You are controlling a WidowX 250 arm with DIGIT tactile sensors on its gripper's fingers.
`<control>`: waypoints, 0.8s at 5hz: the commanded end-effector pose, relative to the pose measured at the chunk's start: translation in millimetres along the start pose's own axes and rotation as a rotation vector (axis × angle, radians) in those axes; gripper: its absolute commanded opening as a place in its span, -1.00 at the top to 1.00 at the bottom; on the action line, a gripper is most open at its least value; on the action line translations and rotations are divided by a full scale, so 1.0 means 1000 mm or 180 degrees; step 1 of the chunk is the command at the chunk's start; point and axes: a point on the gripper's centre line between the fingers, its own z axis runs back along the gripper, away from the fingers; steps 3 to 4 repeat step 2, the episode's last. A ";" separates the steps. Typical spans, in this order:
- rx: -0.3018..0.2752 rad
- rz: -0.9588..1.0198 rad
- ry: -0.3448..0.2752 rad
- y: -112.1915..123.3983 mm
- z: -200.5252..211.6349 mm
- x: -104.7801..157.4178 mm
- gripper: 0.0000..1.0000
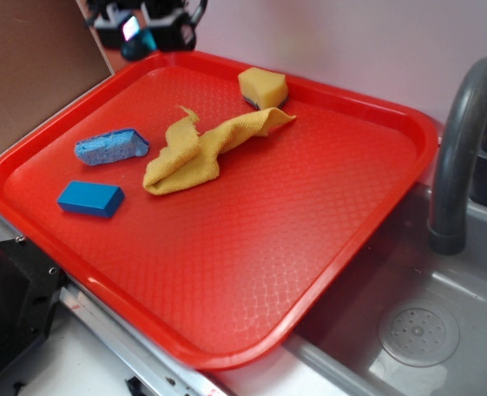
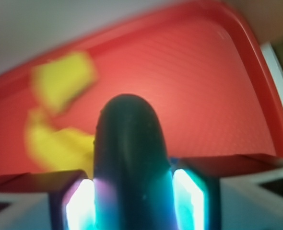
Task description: Grab the plastic pickle.
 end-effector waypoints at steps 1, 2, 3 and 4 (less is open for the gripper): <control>-0.0566 -0.0188 -0.0375 -0.004 0.100 -0.034 1.00; -0.0453 -0.0038 -0.0226 -0.008 0.084 -0.035 1.00; -0.0453 -0.0038 -0.0226 -0.008 0.084 -0.035 1.00; -0.0453 -0.0038 -0.0226 -0.008 0.084 -0.035 1.00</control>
